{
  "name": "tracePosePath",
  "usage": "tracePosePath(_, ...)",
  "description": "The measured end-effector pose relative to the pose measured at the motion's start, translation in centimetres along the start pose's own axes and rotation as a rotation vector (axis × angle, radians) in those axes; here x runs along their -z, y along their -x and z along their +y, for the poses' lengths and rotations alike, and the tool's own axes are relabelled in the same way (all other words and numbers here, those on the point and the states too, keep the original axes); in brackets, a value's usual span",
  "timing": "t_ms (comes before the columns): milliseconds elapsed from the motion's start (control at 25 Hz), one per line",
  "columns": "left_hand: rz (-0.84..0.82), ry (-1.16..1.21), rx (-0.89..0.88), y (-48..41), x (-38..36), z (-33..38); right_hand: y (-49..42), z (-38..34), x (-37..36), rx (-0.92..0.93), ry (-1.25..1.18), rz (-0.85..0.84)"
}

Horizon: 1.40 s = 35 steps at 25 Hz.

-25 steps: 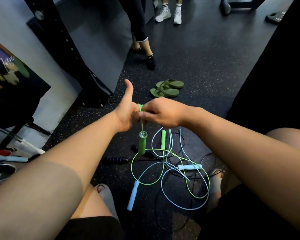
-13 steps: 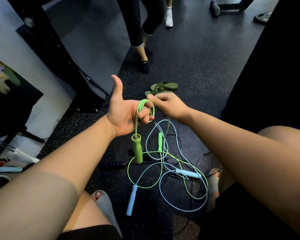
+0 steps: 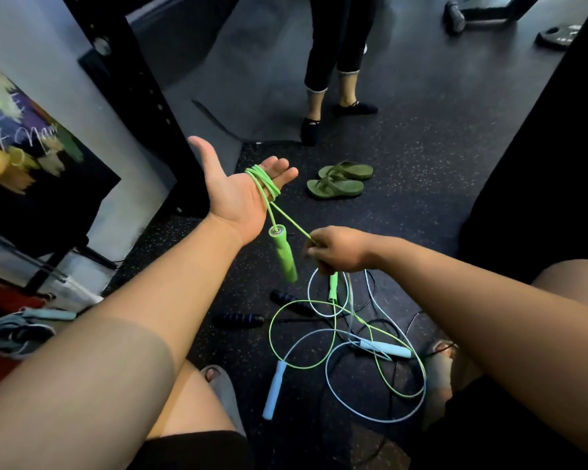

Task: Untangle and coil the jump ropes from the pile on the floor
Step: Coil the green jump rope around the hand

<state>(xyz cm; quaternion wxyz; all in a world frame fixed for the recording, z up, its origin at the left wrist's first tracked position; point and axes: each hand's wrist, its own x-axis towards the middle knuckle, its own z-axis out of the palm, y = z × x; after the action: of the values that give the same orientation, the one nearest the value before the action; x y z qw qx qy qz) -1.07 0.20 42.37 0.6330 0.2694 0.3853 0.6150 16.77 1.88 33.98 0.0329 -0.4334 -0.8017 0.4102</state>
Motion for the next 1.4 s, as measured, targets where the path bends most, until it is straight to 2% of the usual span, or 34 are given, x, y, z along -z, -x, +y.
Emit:
tracePosePath(120, 0.095, -0.165, -0.025, -0.8, 0.7, -0.5, 0.5, -2.0, 1.3, 0.044, 0.218, 0.059)
tracePosePath(240, 0.113, -0.5, 0.078, -1.6, 1.5, -2.0, 1.2, -3.5, 2.6, 0.164, 0.348, 0.176)
tracePosePath(320, 0.036, -0.666, 0.181, -1.8, 1.9, -3.1, 1.6, -3.9, 3.6, 0.231, 0.395, 0.252)
tracePosePath(400, -0.137, -0.795, 0.282, -1.4, 1.6, -3.7, 1.9, -3.8, 4.5, 0.272, 0.366, 0.314)
tracePosePath(480, -0.287, -0.851, 0.355, -1.0, 1.0, -4.0, 2.1, -3.3, 5.1, 0.324, 0.314, 0.353)
tracePosePath(560, -0.356, -0.882, 0.405, -0.5, 0.5, -3.8, 2.2, -2.8, 5.5, 0.359, 0.233, 0.369)
tracePosePath(760, -0.433, -0.79, 0.403, 0.6, -0.8, -3.0, 1.6, -0.4, 6.2, 0.365, -0.197, 0.4)
tracePosePath(840, -0.447, -0.721, 0.386, 1.0, -1.5, -2.5, 1.0, 0.5, 5.5, 0.344, -0.275, 0.436)
tracePosePath(1000, -0.429, -0.431, 0.36, 1.6, -2.0, -1.1, 0.1, 1.2, 3.8, 0.239, -0.369, 0.476)
tracePosePath(1120, -0.335, -0.139, 0.246, 1.3, -1.9, -0.3, -0.7, 0.9, 1.7, 0.098, -0.474, 0.356)
tracePosePath(1200, -0.245, -0.015, 0.161, 1.0, -1.8, 0.2, -1.1, 1.2, 0.1, 0.034, -0.375, 0.211)
tracePosePath(1280, -0.149, 0.04, 0.078, 0.8, -1.7, 0.6, -1.0, 1.7, -0.8, -0.001, -0.16, 0.068)
tracePosePath(1400, 0.025, -0.001, -0.049, 0.2, -1.3, 0.7, -0.6, 1.4, -0.3, -0.012, -0.03, -0.017)
